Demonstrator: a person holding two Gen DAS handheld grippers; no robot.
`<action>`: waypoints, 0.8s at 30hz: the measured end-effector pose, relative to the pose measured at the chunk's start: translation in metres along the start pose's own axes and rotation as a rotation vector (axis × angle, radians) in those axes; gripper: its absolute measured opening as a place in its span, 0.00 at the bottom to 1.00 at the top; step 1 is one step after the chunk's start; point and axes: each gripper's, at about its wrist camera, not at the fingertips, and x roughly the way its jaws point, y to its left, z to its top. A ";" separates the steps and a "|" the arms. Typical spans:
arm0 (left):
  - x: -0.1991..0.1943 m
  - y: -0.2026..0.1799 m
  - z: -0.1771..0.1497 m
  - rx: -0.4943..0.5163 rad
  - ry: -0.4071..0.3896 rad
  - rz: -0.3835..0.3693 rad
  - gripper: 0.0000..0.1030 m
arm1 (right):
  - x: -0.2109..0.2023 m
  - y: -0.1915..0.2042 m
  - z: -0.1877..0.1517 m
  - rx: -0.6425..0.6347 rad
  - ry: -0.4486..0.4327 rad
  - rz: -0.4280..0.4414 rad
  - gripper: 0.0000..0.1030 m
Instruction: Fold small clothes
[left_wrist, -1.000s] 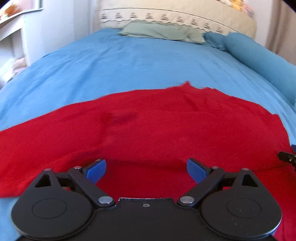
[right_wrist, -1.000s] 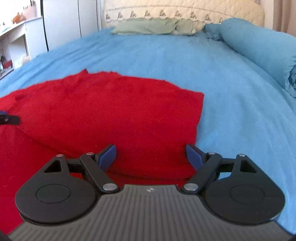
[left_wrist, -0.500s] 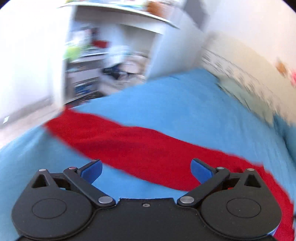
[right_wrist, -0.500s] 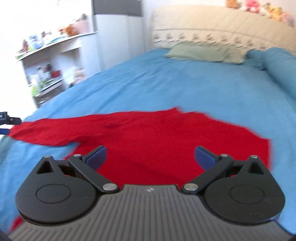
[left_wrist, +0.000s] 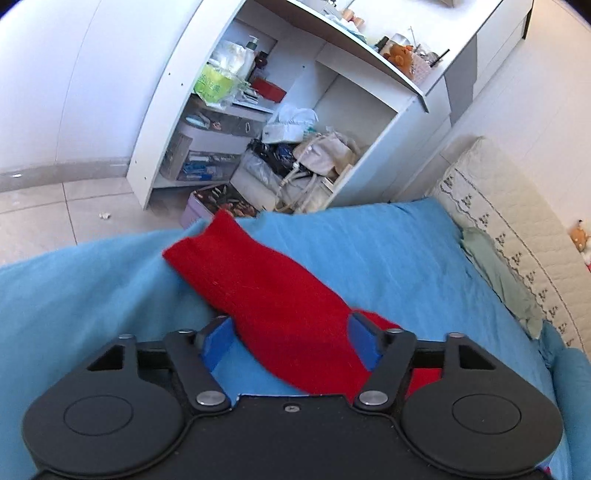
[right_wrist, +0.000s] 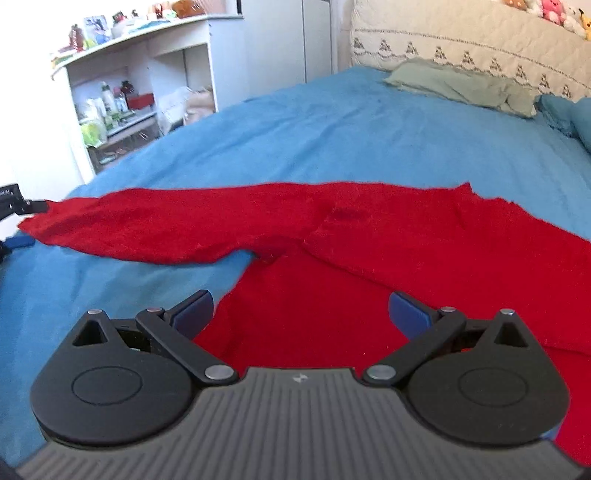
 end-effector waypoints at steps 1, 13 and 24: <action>0.007 0.002 0.003 -0.006 -0.004 0.010 0.55 | 0.003 -0.001 -0.001 0.004 0.004 -0.001 1.00; 0.020 0.018 0.015 -0.036 -0.022 0.082 0.08 | 0.032 -0.008 0.005 0.007 -0.005 -0.052 1.00; -0.011 -0.046 0.032 0.090 -0.123 -0.015 0.08 | 0.031 -0.012 0.008 -0.006 -0.016 -0.053 1.00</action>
